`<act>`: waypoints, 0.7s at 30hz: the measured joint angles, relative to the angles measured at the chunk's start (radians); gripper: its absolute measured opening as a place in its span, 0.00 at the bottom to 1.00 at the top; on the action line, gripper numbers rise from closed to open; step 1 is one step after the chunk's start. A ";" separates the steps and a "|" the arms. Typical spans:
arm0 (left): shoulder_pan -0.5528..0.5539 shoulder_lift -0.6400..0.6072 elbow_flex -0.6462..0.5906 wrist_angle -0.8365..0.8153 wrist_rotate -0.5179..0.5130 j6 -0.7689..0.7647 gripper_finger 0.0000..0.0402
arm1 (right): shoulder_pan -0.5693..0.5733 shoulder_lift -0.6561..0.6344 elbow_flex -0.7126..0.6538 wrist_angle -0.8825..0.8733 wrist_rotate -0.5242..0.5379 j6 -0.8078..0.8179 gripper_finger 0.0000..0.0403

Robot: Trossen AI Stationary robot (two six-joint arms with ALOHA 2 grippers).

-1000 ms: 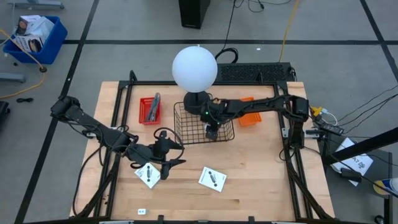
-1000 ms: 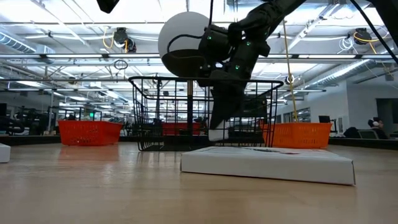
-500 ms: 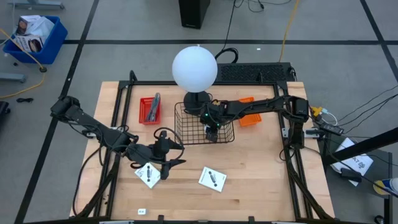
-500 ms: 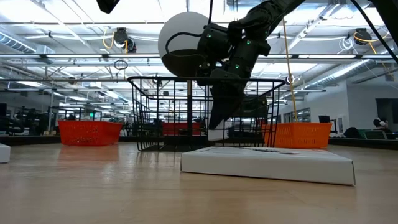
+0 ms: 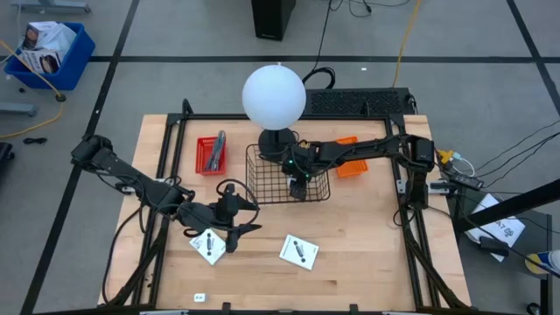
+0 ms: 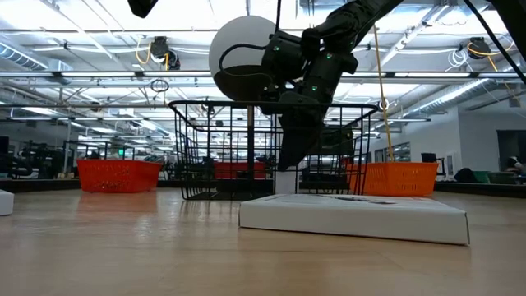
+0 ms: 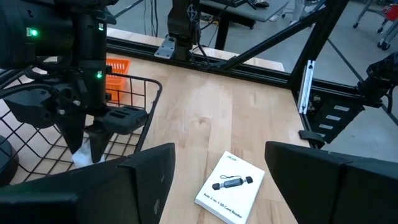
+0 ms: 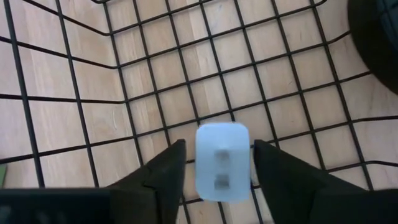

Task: Pick and place items into bin
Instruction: Put the top white charger adapter into the black wire basket, then put the white charger adapter into the black wire basket

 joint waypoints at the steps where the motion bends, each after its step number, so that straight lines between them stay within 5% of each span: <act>1: 0.000 0.000 0.000 0.000 0.000 0.000 0.64 | 0.000 0.000 0.000 0.003 0.000 0.000 0.49; 8: 0.000 0.000 0.000 0.000 0.000 0.000 0.64 | 0.000 -0.007 0.000 0.016 0.005 -0.008 0.60; 16: 0.000 0.000 0.000 -0.014 0.000 0.002 0.64 | 0.027 -0.081 -0.001 0.019 0.005 -0.024 0.58; 21: 0.000 0.000 0.000 -0.063 0.002 -0.124 0.64 | 0.095 -0.163 -0.001 0.020 0.005 0.024 0.56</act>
